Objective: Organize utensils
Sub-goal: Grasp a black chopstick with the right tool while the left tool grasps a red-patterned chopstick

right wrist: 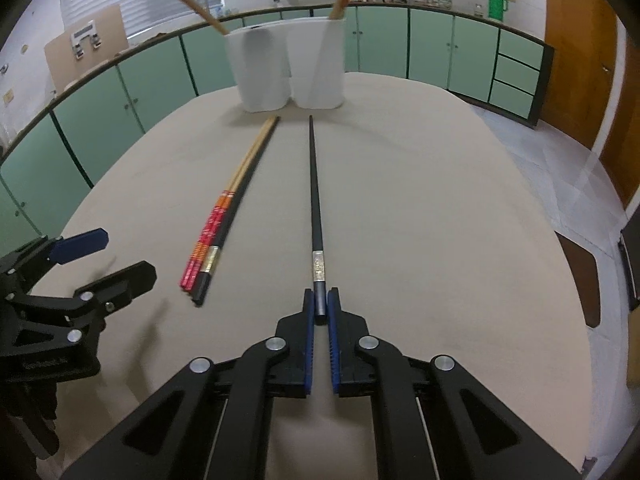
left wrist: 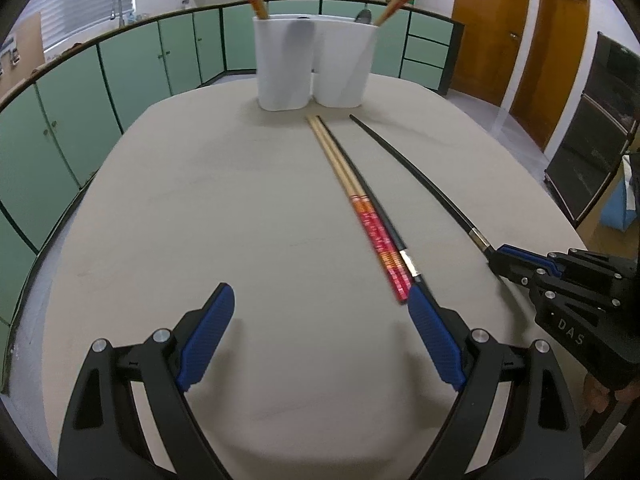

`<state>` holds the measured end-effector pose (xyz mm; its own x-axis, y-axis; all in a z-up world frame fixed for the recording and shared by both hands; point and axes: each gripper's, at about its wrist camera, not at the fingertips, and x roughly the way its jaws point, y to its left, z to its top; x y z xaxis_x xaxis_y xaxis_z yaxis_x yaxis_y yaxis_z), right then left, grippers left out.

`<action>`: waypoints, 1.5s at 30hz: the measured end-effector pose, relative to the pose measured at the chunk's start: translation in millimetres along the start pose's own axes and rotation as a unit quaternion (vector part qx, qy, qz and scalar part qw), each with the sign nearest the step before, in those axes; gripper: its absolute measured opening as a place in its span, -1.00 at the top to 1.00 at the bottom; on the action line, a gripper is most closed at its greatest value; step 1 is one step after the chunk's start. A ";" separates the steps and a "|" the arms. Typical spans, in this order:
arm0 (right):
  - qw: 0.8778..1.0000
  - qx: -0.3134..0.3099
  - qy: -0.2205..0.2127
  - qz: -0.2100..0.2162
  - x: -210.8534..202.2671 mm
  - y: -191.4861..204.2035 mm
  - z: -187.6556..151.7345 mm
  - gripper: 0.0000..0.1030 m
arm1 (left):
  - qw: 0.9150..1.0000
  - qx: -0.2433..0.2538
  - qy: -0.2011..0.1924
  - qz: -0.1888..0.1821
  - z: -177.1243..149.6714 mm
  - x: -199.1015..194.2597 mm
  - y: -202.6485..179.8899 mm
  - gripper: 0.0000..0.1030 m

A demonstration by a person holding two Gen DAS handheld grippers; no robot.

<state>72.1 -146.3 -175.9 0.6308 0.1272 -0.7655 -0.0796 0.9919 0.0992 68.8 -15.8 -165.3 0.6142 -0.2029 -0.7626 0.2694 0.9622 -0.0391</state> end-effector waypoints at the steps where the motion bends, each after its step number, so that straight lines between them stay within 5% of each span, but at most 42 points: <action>1: 1.000 0.002 0.000 0.000 -0.2 -1.5 -0.3 0.87 | 1.000 0.001 0.001 -0.001 0.9 2.3 -3.1 -0.67; 19: 1.000 0.009 -0.003 0.008 0.9 -5.7 0.6 0.87 | 0.998 -0.029 0.028 0.045 1.6 20.2 0.9 -0.59; 31: 1.000 0.010 -0.003 0.011 -0.1 -7.2 -0.5 0.87 | 1.000 -0.020 0.015 0.000 2.3 14.1 -11.6 -0.57; 38: 1.000 0.010 -0.003 0.011 -0.4 -7.8 -0.5 0.87 | 0.999 -0.025 0.029 0.035 -0.5 18.3 -2.9 -0.58; 45: 1.000 0.015 -0.004 0.025 -1.6 -10.5 -1.5 0.85 | 0.999 -0.040 0.018 0.032 -7.7 5.2 9.3 -0.57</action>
<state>70.8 -156.9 -176.7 0.6321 0.1771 -0.7544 -0.0885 0.9837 0.1567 68.8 -6.5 -174.6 0.6012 -0.1355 -0.7875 0.1695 0.9847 -0.0400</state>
